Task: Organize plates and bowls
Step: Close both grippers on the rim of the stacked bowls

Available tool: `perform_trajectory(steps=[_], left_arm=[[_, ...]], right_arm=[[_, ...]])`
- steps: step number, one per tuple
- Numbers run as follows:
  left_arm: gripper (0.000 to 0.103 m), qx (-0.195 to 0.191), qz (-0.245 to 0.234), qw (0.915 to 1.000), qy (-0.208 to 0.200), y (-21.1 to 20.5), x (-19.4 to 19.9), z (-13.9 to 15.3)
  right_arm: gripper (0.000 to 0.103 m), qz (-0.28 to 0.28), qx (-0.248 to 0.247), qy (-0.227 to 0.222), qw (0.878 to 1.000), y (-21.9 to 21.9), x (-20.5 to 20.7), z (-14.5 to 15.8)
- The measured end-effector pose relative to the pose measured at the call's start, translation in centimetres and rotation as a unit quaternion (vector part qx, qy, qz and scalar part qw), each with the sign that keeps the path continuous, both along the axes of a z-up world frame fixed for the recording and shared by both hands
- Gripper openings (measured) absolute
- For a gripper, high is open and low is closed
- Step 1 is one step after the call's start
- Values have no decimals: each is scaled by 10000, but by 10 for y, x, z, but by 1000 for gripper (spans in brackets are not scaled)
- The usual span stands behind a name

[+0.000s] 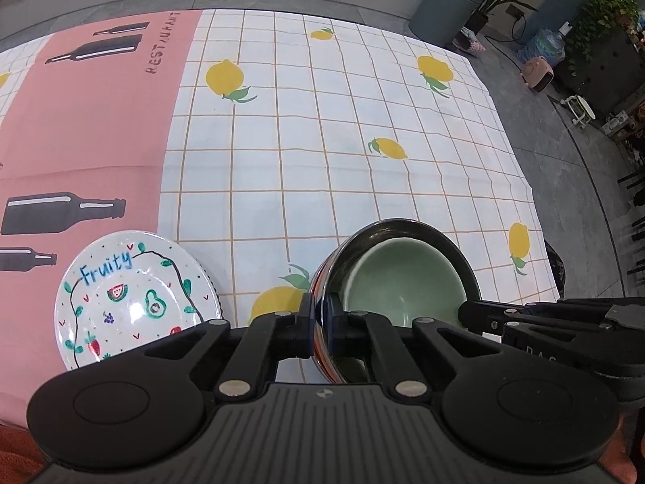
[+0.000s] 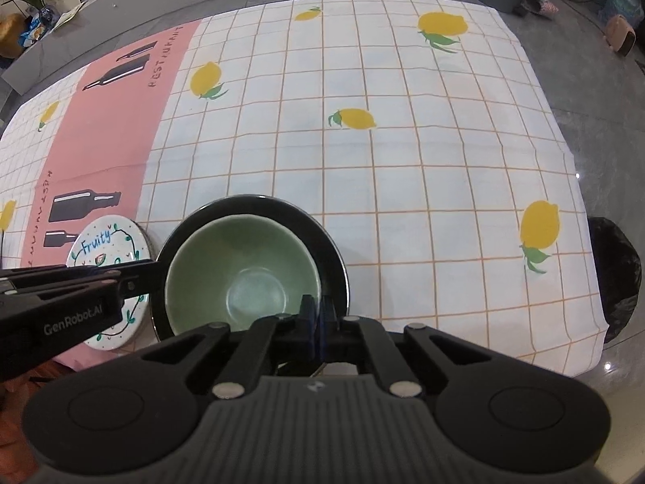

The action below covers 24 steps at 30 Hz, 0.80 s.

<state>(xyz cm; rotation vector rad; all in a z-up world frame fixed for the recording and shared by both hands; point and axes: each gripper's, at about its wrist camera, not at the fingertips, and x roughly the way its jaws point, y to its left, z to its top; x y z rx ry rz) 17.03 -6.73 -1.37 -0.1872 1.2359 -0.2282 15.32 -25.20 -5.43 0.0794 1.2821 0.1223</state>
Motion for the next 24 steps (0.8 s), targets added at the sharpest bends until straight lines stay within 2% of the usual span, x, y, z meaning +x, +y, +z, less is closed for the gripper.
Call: perform_trajectory(steps=[2,4,6,7,8,10,11,13,17,20,24], left_arm=[[10,54,12,9999,-128,2,-2,3],[23,180,-109,9990,-382,2,-7,8],[33,210,-203,9980,-561,3,-11,13],[40,163,-227,9976,-627,5,-13,15],[45,85,-253,9973,-684,7,-14,17],[62,-82,-258,9961,-839,11,-19,21],[64,-164,-256,9950,-956,13,-22,22],[73,-294,-243,9923,-1176,17,-29,22],[73,-671,86,9891,-1307,29,-40,10],[73,-1004,405,9845,-1377,38,-48,-1],[73,-1320,870,9779,-1370,44,-57,-16]], right_arm=[[5,19,69,0,10000,-2,0,2],[6,-40,244,-68,9997,-8,-2,7],[18,-88,374,-191,9991,-15,-4,15],[32,-127,434,-259,9986,-18,-5,19],[39,-175,513,-337,9980,-23,-6,22],[46,-259,694,-401,9964,-30,-7,26],[53,-335,808,-394,9954,-34,-7,25],[55,-558,1088,-387,9917,-43,-9,21],[66,-1115,1582,-419,9802,-56,-20,5],[70,-1583,1686,-535,9714,-61,-32,-7],[73,-2041,2024,-849,9540,-62,-51,-17]])
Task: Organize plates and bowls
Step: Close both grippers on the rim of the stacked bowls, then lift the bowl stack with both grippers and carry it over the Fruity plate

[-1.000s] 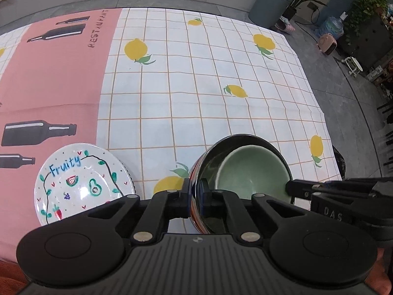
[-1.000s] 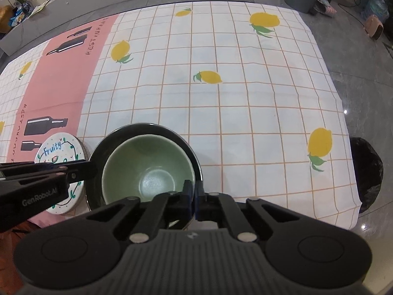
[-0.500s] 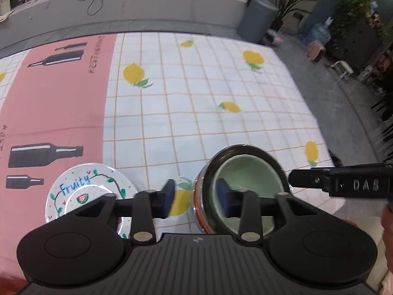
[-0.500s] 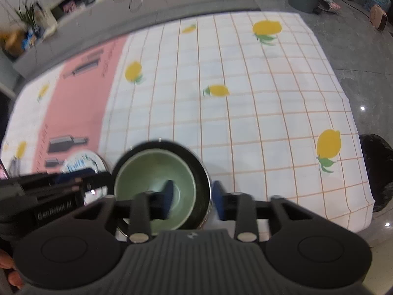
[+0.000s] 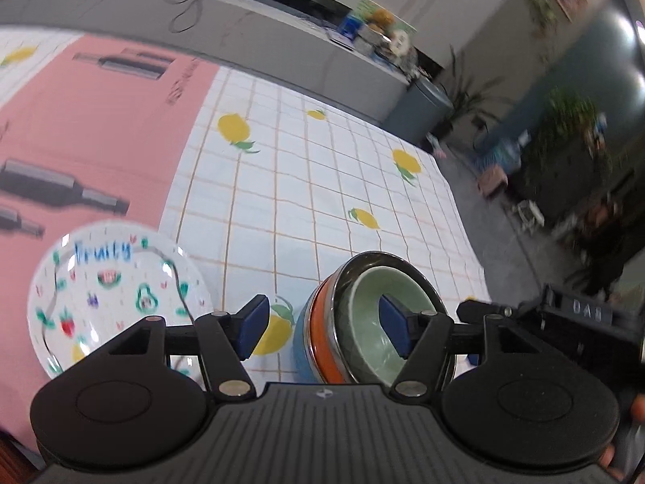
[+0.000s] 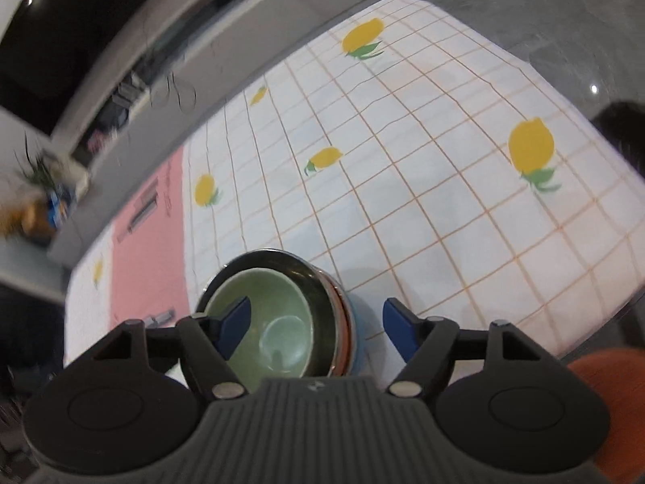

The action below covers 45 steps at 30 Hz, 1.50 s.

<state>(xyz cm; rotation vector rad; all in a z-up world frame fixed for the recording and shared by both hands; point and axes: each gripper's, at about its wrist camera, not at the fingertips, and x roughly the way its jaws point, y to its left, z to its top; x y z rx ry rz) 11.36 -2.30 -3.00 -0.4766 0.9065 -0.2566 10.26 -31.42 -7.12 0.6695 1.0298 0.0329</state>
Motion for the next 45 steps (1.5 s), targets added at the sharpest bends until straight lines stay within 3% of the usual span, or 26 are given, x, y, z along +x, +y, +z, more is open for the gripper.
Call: perform_trajectory(steps=[5,8,14,23,29,35,38,45], left_arm=[[73,-130,340,9993,-32,-4,-6,-10],[74,24,449,9987,-236,-15,-10,-15],[76,-345,521,9980,-127,-22,-6,-39],[72,-571,637,9960,248,-16,10,-61],[72,-1060,600,9907,610,-14,17,-77],[71,-1218,491,9881,802,-16,24,-87],[65,-1272,440,9875,824,-17,26,-87],[61,-1124,375,9893,845,-20,30,-86]], right_arm=[[75,-531,298,-272,9978,3,-22,-20],[75,-702,119,-453,9964,4,-29,-31],[75,-514,378,-533,9965,9,-29,-52],[73,-375,918,-122,9950,16,-11,-77],[73,-660,1273,-19,9897,8,-6,-84],[61,-788,1185,176,9897,7,-3,-89],[56,-745,1166,236,9901,8,-1,-92],[55,-742,1258,208,9891,9,1,-93]])
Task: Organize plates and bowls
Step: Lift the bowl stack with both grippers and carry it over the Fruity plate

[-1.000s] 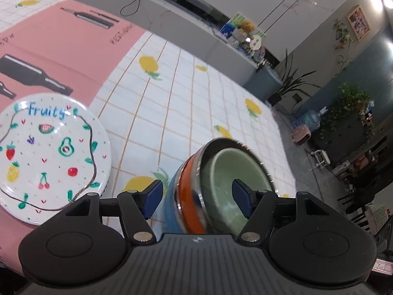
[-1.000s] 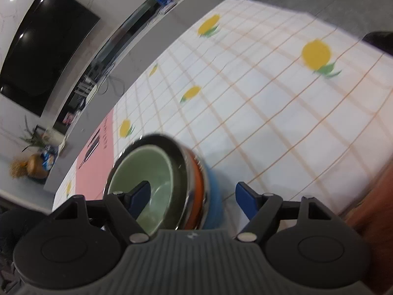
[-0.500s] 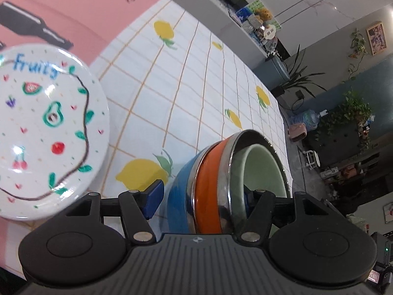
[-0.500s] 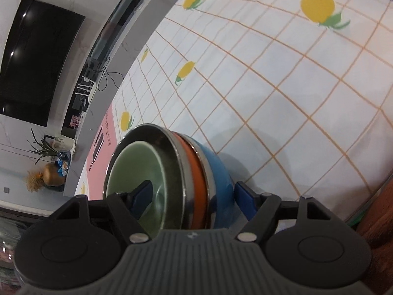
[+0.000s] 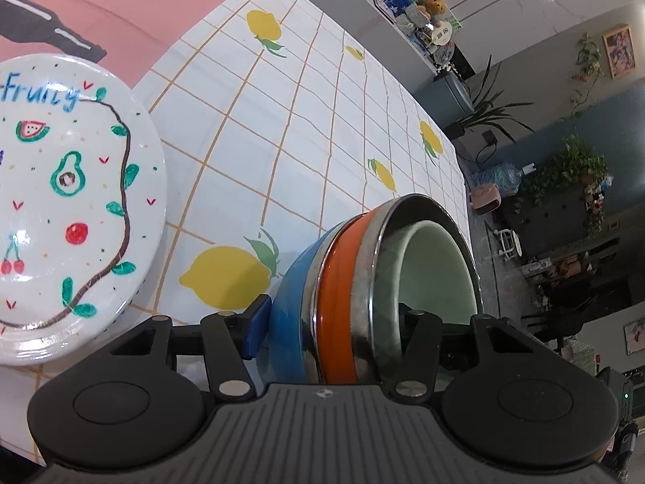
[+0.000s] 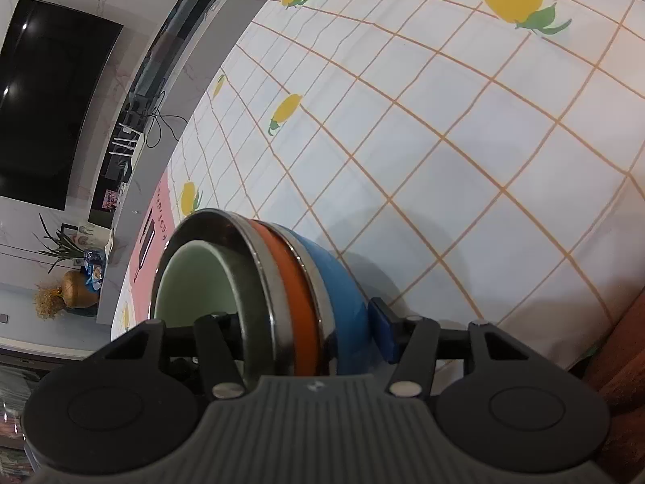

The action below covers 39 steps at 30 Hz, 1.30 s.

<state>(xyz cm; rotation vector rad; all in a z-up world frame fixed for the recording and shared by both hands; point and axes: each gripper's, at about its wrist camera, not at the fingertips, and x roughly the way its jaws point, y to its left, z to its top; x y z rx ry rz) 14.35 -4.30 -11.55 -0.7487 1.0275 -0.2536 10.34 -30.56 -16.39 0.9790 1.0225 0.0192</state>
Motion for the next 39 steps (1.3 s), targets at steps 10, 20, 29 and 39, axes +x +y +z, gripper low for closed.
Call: perform_trajectory(steps=[10,20,29,39], left_arm=[[61,80,-36,10000,-11,1,0,1],[61,117,-15,9999,-124,7,-9,12],[61,399,162,9988,-237,32,-20,41],[61,505,655,9960,-347,83,-36,71]], right_arm=[[53,35,26,-42,10000,0,-2,-1],[53,142,32,-163,9998,2,-3,5],[53,368,227,-283,9987,21,-1,15],[53,889,407,-453,9942,74,7,40]])
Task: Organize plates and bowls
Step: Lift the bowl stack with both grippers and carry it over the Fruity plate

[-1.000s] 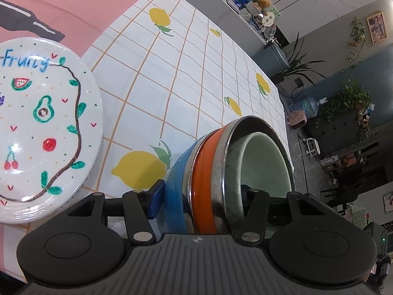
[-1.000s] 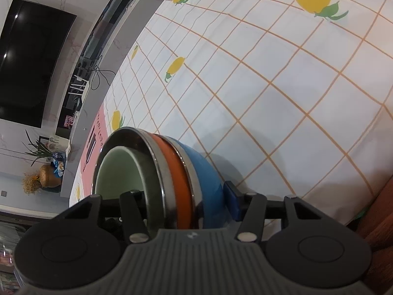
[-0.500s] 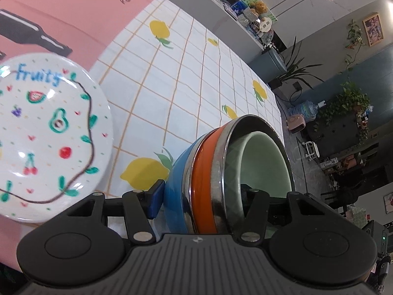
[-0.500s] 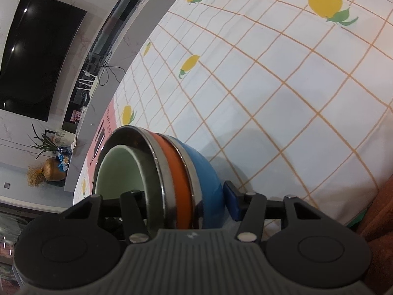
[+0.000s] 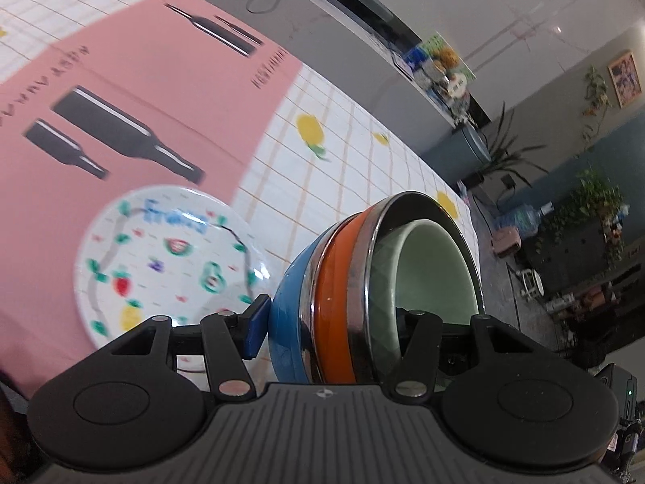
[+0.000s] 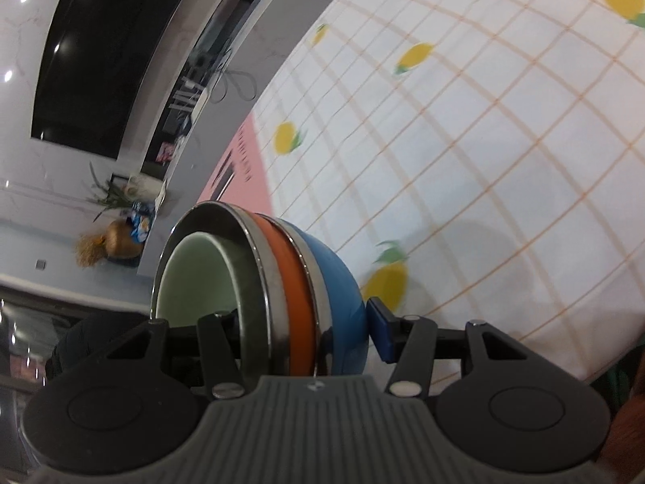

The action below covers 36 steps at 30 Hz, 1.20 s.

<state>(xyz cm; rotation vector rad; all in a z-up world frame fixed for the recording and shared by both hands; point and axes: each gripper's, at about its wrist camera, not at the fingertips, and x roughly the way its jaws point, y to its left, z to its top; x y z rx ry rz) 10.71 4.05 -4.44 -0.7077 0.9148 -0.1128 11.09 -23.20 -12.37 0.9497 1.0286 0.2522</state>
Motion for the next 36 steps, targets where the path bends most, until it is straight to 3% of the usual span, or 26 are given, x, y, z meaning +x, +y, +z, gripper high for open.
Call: perform_trajectory(steps=[8,17,36], left_arm=[[61,4,383,9993,9,46,-8,3],[61,-116,688,9973,215,80,-5,-19],[61,-151,767,9965,290,85,3,-34]], right_arm=[[53,494,49,92,9987,47,8,6],[53,894,-51,261,9956,89,24,-8],[53,1105,-133,338,9932,101,48,-28]])
